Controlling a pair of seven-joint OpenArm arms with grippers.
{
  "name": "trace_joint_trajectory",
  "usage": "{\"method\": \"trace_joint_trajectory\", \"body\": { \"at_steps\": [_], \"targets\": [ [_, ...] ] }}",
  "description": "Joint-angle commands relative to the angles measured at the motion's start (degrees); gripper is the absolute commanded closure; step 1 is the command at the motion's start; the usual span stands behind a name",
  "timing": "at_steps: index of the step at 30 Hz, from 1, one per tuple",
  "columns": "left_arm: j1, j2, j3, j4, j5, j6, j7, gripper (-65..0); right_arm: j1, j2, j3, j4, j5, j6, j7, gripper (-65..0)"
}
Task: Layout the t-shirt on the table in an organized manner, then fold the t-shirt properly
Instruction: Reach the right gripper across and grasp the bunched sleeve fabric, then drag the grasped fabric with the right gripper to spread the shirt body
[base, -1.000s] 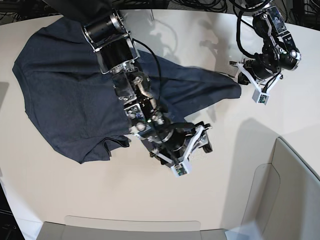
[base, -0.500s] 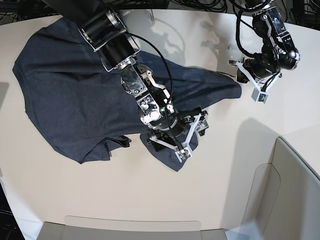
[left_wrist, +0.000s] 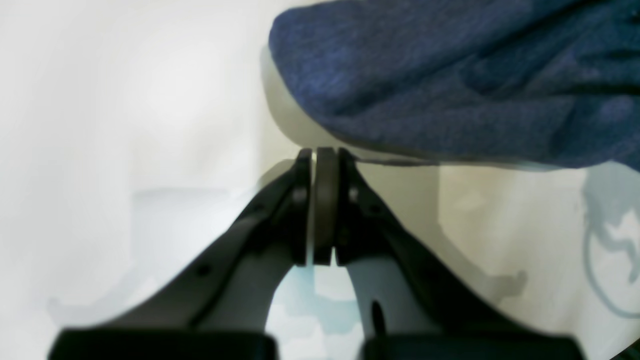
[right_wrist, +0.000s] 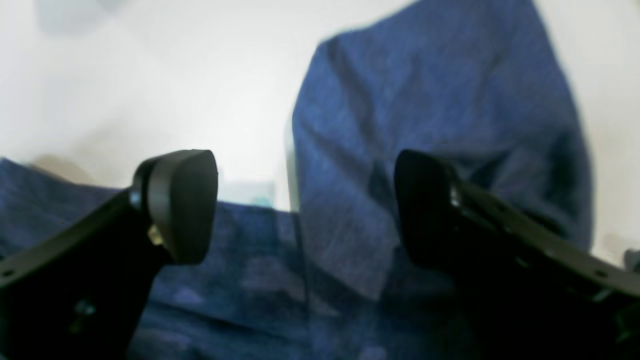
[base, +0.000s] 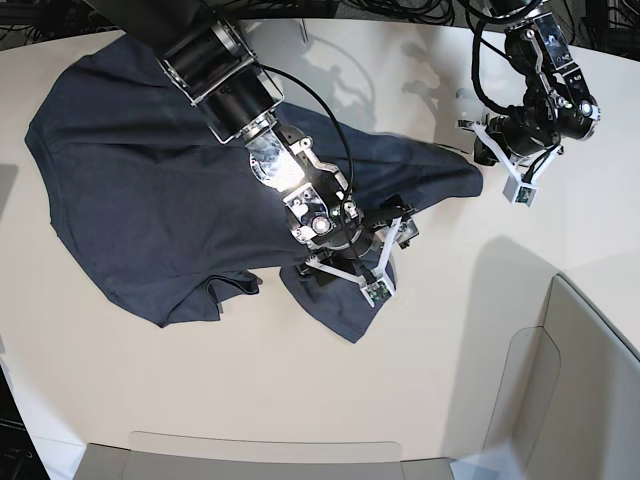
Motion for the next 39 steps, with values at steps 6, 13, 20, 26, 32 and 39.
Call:
{"method": "trace_joint_trajectory", "body": {
  "at_steps": [6, 13, 20, 26, 32, 39],
  "targets": [
    [-0.6, -0.5, -0.1, 0.8, -0.7, 0.0, -0.9, 0.0, 2.3, -0.8, 0.2, 0.5, -0.1, 0.1, 0.7, -51.3],
    [-0.9, -0.5, -0.1, 0.8, -0.7, 0.1, -0.5, 0.0, 2.3, -0.8, 0.2, 0.5, -0.1, 0.2, 1.0, -32.0],
    [-3.1, -0.4, -0.1, 0.8, -0.9, 0.2, -0.1, -10.3, 2.3, -0.8, 0.2, 0.5, -0.2, 0.1, 0.7, -25.6],
    [-6.0, -0.4, -0.7, 1.2, -1.0, 0.2, 4.6, -13.0, 2.3, -0.8, 0.2, 0.5, -1.1, 0.1, 1.1, -13.4],
    [-8.6, -0.3, -0.8, 0.9, -1.0, 0.2, 5.2, -13.1, 2.2, -0.8, 0.2, 0.8, -7.0, 0.1, 1.1, -13.3],
    [-10.8, -0.2, -0.7, -2.3, -0.7, 0.3, 5.2, -13.2, 2.2, -0.8, 0.2, 0.9, -7.0, 0.1, 1.1, -13.3]
  ]
}}
